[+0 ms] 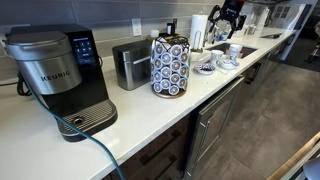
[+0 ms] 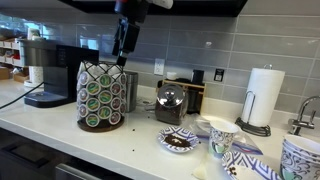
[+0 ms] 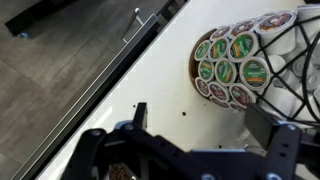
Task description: Remove the bottle from the bottle holder and put it on the table
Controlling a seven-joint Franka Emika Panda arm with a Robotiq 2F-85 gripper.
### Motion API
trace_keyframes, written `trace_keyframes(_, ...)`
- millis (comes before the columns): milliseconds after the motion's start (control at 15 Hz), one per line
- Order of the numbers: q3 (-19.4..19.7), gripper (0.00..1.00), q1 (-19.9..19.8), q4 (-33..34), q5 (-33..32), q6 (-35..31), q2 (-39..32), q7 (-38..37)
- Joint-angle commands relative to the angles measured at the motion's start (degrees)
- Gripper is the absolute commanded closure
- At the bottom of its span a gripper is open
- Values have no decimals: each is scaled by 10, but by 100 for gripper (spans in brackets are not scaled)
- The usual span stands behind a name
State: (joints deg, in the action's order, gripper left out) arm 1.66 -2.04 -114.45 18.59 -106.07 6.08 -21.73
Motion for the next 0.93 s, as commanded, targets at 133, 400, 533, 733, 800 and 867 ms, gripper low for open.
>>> trace_keyframes(133, 10, 0, -9, 24, 91, -31, -60, -75)
trace_keyframes(400, 11, 0, -8, 21, 96, -38, -66, -73)
trace_keyframes(533, 12, 0, -8, 32, 102, -38, -82, -81)
trace_keyframes(733, 12, 0, -8, 37, 104, -38, -87, -85)
trace_keyframes(800, 12, 0, -8, 37, 104, -38, -87, -85)
trace_keyframes(867, 13, 0, -9, 45, 117, -37, -97, -92)
